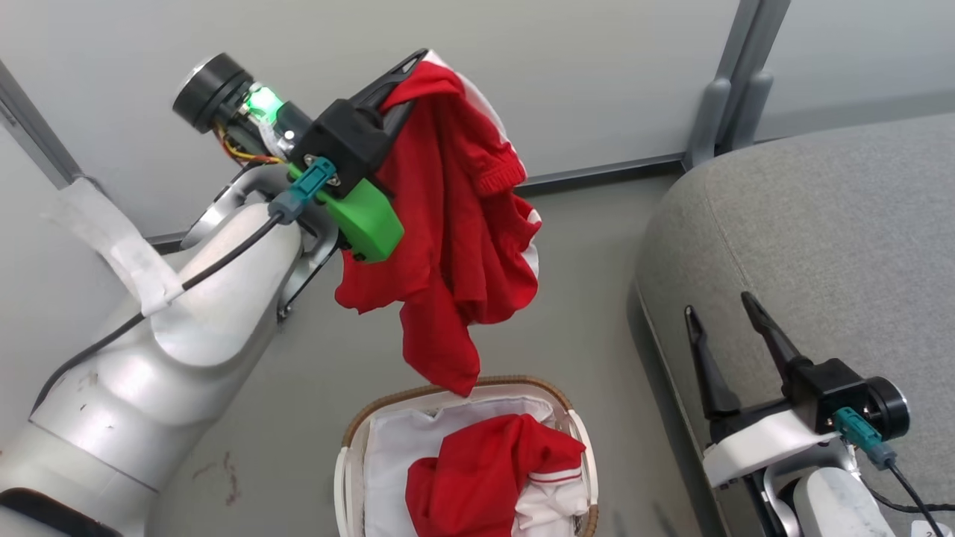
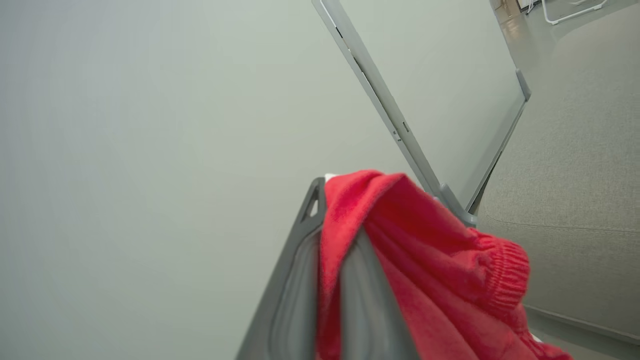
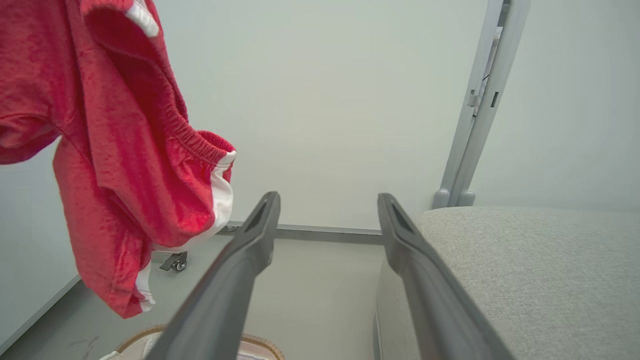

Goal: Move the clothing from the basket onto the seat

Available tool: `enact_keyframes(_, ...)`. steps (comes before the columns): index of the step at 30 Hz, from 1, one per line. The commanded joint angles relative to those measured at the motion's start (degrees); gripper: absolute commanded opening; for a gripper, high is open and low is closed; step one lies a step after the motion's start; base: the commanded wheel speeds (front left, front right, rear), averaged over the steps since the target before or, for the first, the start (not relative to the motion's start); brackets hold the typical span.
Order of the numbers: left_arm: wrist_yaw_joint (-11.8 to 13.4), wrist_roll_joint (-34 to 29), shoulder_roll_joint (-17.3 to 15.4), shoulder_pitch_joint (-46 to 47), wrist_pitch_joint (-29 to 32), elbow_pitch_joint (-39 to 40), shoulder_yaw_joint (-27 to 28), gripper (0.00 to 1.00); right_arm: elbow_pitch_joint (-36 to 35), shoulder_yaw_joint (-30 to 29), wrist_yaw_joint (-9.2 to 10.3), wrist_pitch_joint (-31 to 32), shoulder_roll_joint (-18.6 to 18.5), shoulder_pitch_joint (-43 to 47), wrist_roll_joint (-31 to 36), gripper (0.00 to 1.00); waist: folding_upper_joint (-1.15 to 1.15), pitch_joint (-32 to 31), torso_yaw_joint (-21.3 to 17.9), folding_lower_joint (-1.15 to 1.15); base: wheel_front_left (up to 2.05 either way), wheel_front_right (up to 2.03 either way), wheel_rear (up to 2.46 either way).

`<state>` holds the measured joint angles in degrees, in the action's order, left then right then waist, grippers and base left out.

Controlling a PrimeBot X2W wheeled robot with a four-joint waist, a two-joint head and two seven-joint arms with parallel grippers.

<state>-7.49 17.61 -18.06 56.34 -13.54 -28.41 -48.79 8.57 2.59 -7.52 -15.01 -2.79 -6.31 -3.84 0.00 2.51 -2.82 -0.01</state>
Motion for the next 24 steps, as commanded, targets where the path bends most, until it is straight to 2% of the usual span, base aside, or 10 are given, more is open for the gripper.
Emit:
enact_keyframes(1, 0.02, 0.67, -0.18, 1.15, 0.26, 0.69, -0.64, 0.00, -0.03, 0.64, 0.06, -0.26, -0.19, 0.40, 0.53, 1.00, 0.00, -1.05, 0.53, 0.01, 0.00, 0.00, 0.00)
enact_keyframes(12, 0.23, 2.02, -0.31, 3.50, 1.55, 5.48, -2.69, 0.00, 3.08, 7.61, 0.06, -0.26, -0.18, -7.25, 5.27, 1.00, 0.00, -1.71, 1.58, 0.01, 0.00, 0.00, 0.00)
enact_keyframes(17, 0.53, 2.02, 0.36, 3.46, 1.56, 7.06, -3.25, 0.00, 8.49, 12.69, 0.06, -0.26, -0.23, -13.67, 8.70, 1.00, 0.00, -1.82, 1.67, 0.01, 0.00, 0.00, 0.00)
enact_keyframes(24, 0.62, 2.40, 1.02, 2.63, 1.64, 8.66, -4.29, 0.00, 15.02, 15.94, 0.06, -0.26, -0.98, -21.07, 10.49, 1.00, 0.00, -2.02, 1.72, 0.01, 0.00, 0.00, 0.00)
